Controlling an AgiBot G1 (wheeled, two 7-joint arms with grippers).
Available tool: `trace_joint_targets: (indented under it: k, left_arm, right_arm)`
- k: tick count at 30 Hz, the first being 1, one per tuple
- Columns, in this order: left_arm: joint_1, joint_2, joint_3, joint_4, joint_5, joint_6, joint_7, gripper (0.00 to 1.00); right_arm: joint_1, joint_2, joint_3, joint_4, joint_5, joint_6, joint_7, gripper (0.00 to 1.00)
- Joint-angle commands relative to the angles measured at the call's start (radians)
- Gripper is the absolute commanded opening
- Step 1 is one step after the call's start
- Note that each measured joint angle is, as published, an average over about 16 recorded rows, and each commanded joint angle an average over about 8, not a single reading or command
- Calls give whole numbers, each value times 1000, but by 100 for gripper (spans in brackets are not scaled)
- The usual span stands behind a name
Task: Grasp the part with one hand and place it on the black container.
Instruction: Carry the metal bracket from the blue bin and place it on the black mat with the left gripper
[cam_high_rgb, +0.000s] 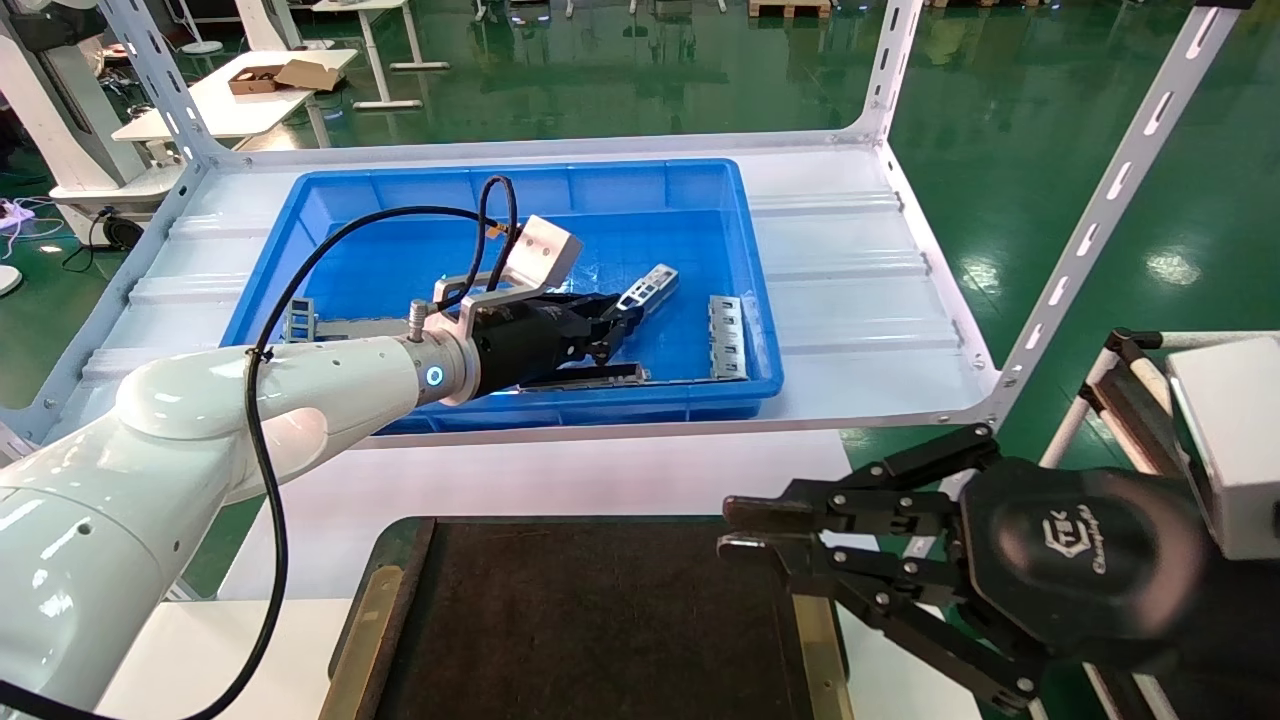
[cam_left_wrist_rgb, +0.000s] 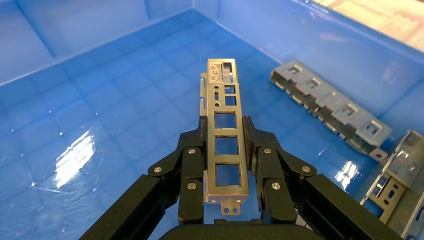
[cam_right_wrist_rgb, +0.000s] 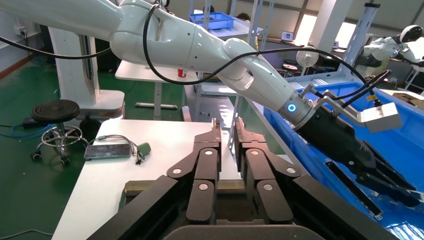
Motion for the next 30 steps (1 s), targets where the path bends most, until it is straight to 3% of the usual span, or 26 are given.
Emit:
trace_joint_targets:
  k: [1,16,30]
  left_arm:
    - [1,0,4,-3,-16,-2,5,0]
    - [-62,-16,-2,13,-125,34,70,0]
    - [-47,-134,-61,-6,-248,478,138,0]
  right_arm:
    - [0,0,0,0,0,0,0,0]
    - [0,0,-1,0,0,0,0,0]
    - [0,0,-1,0,1,0,-1,0]
